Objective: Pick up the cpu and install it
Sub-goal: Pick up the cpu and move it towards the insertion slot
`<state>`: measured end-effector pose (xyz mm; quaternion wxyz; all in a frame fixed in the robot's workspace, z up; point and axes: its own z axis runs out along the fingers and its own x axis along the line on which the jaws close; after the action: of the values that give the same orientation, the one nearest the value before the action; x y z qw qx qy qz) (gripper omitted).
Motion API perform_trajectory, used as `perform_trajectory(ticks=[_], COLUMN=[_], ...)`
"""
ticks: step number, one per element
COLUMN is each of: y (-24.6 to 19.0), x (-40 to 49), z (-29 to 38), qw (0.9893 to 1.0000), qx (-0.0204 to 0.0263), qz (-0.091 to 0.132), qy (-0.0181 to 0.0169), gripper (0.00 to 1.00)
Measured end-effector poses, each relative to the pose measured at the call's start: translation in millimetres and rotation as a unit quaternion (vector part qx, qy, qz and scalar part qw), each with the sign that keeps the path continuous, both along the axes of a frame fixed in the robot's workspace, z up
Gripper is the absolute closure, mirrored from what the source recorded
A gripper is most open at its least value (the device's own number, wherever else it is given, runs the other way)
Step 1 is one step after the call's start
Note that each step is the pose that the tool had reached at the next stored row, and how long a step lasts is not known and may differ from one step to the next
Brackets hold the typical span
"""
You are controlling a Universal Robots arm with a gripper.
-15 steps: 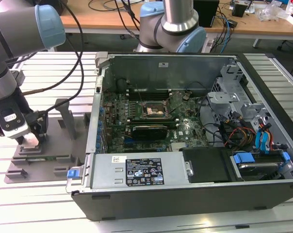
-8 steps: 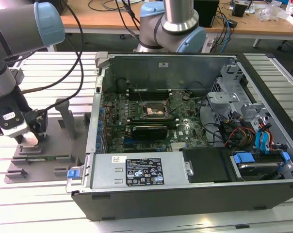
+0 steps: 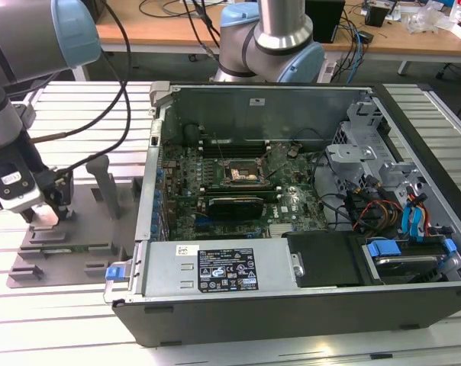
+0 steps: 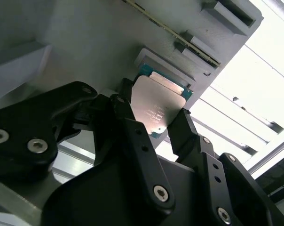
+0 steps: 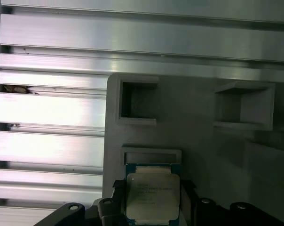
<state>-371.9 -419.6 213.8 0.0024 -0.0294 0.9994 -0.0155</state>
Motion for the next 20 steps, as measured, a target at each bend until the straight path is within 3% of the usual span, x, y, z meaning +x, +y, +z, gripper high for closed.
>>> perform_trajectory(ticks=[20], y=[0.4], x=[0.0], z=[16.4], qw=[1.0000], qx=[-0.0007], qz=[0.000], qy=[0.0000], gripper=[0.45])
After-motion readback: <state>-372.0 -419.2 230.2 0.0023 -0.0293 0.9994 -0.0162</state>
